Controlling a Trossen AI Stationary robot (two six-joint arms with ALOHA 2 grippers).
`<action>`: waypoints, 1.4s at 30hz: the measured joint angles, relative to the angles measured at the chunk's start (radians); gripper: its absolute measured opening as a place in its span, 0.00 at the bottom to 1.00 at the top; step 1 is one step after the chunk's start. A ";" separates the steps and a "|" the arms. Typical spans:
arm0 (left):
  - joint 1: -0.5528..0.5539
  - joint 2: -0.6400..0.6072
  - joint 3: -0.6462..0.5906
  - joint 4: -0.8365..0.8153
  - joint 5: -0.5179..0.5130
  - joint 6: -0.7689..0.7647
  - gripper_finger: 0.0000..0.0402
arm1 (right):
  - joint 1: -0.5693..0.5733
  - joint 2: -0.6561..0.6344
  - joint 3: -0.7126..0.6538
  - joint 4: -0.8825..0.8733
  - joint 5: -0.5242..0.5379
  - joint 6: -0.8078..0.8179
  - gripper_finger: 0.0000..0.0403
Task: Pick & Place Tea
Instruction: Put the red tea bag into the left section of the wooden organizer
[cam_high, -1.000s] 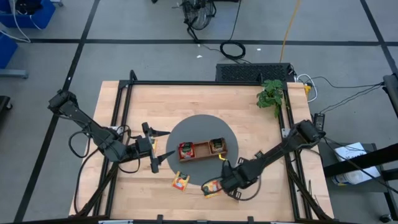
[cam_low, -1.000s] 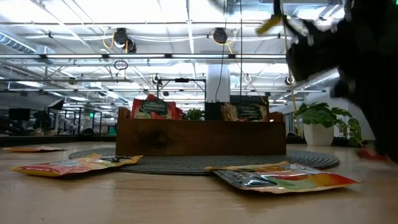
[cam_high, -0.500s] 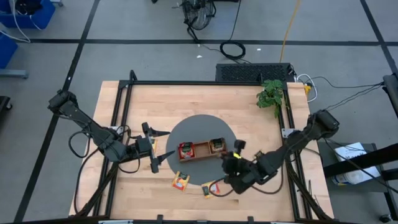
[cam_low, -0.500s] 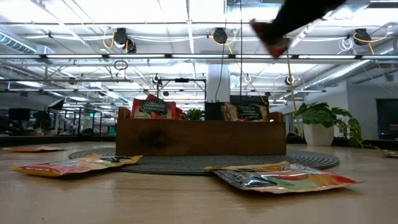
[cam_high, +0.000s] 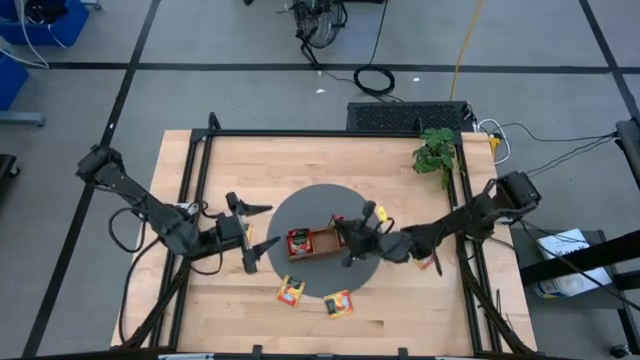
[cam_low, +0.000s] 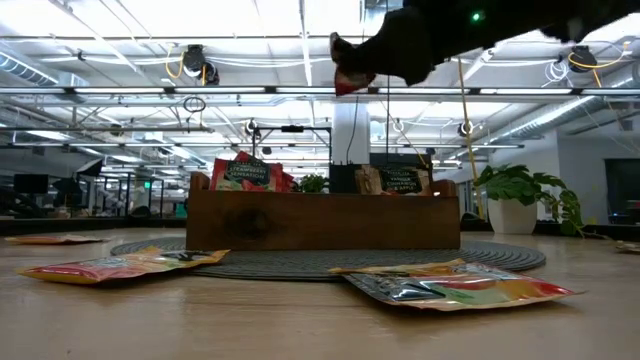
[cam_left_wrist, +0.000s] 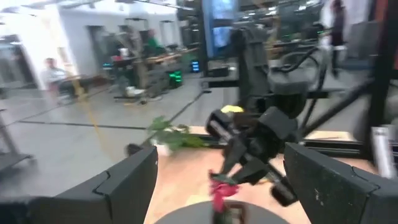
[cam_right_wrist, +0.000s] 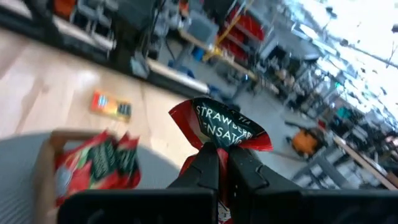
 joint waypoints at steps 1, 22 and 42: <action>0.011 0.000 0.000 -0.001 -0.014 0.003 0.85 | -0.013 0.000 -0.012 0.043 -0.026 -0.018 0.00; 0.398 0.193 0.061 -0.119 0.500 -0.445 0.85 | -0.165 -0.002 -0.020 0.078 -0.220 -0.175 0.00; 0.518 0.448 0.563 -0.961 0.565 -0.737 0.85 | -0.187 -0.002 -0.019 0.025 -0.220 -0.198 0.00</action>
